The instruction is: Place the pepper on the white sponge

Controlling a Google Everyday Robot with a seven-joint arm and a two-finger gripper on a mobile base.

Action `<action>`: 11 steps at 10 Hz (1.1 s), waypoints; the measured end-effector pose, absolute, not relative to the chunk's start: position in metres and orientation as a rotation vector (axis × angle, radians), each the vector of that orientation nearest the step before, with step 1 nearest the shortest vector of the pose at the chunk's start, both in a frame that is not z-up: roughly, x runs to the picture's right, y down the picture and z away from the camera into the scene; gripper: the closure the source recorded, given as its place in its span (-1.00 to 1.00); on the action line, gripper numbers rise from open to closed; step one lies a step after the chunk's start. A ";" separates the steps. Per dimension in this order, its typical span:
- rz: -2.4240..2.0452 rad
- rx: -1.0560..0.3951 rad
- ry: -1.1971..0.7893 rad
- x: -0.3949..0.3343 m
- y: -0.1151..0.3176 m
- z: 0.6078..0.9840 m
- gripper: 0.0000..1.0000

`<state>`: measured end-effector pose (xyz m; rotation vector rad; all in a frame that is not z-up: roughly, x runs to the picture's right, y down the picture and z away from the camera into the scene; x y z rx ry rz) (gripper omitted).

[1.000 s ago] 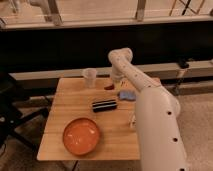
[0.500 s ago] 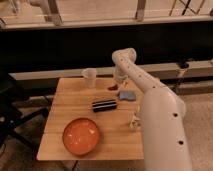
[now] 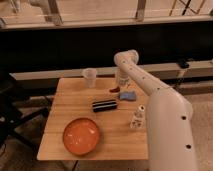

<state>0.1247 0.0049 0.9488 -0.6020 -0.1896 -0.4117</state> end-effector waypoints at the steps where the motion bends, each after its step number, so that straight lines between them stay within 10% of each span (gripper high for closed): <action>1: -0.408 -0.604 -0.183 0.130 0.005 0.951 1.00; 11: -0.390 -0.641 -0.127 0.173 0.007 0.965 1.00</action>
